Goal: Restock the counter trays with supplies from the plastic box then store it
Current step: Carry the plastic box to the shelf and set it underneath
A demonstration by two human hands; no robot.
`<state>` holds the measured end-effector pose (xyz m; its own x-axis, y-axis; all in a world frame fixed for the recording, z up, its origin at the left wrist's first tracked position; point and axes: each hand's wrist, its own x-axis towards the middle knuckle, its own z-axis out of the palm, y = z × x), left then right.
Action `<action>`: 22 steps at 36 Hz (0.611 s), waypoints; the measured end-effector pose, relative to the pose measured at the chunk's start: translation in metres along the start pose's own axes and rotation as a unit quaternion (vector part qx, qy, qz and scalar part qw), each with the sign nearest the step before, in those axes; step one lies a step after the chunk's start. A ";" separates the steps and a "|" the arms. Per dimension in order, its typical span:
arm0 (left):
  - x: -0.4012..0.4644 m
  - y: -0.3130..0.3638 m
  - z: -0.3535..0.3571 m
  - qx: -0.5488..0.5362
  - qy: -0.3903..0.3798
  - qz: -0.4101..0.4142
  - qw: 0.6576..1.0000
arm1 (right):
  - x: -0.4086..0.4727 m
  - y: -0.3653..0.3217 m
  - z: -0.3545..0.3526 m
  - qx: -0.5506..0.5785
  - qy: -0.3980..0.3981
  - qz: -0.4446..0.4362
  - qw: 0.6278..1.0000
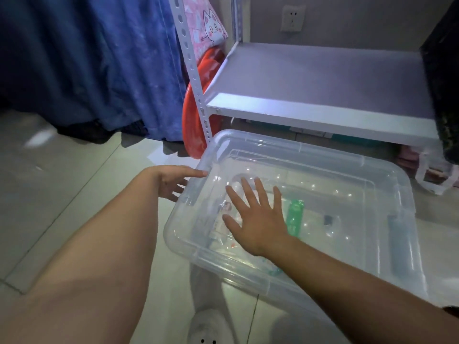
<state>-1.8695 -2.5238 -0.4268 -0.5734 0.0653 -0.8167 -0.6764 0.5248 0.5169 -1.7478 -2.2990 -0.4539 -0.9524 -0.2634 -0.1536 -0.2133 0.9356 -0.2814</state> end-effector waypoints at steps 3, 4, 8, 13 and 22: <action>-0.005 -0.001 -0.002 0.019 -0.006 0.003 1.000 | -0.005 0.003 0.025 -0.016 0.040 0.006 0.999; -0.008 0.001 -0.005 0.036 -0.002 0.005 0.999 | -0.004 0.002 0.025 -0.018 0.047 0.005 0.999; -0.019 0.019 -0.012 0.070 0.037 0.008 0.997 | -0.002 0.003 0.025 -0.035 0.054 0.004 0.998; -0.022 0.030 -0.002 0.098 0.057 0.019 0.993 | -0.002 0.004 0.028 -0.035 0.056 0.012 0.998; -0.020 0.034 0.006 0.128 0.087 0.027 0.988 | -0.002 0.005 0.030 -0.038 0.069 0.011 0.997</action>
<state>-1.8784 -2.5024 -0.3940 -0.6910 -0.0361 -0.7220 -0.5169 0.7229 0.4585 -1.7401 -2.3007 -0.4833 -0.9768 -0.2125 -0.0256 -0.2028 0.9573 -0.2061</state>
